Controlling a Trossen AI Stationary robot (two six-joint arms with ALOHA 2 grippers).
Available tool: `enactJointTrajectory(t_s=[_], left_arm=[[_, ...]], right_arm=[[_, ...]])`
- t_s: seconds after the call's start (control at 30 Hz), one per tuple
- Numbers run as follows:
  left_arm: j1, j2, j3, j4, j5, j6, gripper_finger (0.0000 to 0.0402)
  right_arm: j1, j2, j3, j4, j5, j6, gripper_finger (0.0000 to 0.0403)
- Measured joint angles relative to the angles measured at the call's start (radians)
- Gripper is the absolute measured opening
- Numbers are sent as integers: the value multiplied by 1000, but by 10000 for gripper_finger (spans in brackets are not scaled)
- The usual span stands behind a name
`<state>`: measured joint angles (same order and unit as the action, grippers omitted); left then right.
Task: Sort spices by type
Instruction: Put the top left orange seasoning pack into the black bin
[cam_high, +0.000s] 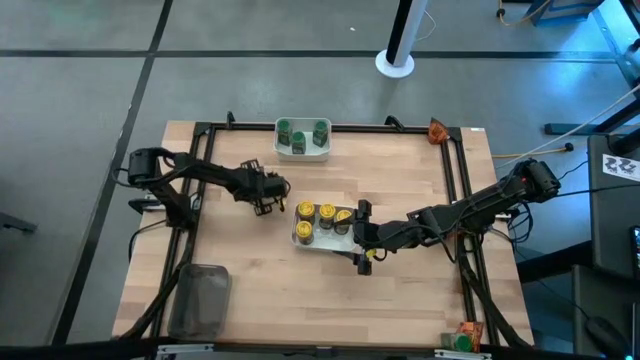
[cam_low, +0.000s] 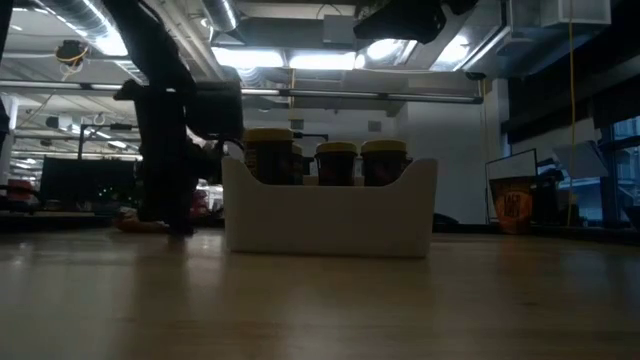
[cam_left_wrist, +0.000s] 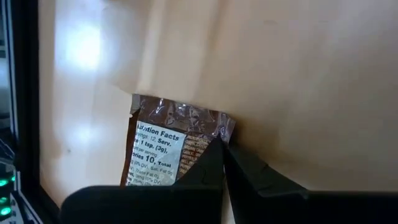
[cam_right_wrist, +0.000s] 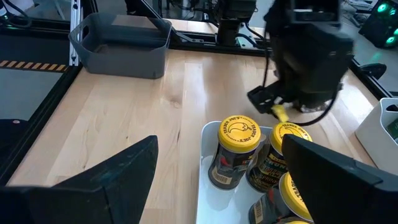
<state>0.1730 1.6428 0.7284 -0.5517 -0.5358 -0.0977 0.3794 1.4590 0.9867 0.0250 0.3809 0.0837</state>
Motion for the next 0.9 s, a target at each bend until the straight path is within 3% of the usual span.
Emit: enactJointTrajectory(t_s=[0.2, 0.5, 0.67, 0.9], left_arm=[[-135, 1, 16, -51, 12, -99, 0], [-321, 3, 88, -121, 141, -224, 0], [-392, 3, 131, -121, 219, -247, 0], [-465, 0, 220, -206, 219, -272, 0]], right_arm=[[0, 0, 0, 0, 0, 0, 340], [0, 0, 0, 1, 0, 0, 340], [0, 0, 0, 1, 0, 0, 340], [0, 0, 0, 0, 0, 0, 340]])
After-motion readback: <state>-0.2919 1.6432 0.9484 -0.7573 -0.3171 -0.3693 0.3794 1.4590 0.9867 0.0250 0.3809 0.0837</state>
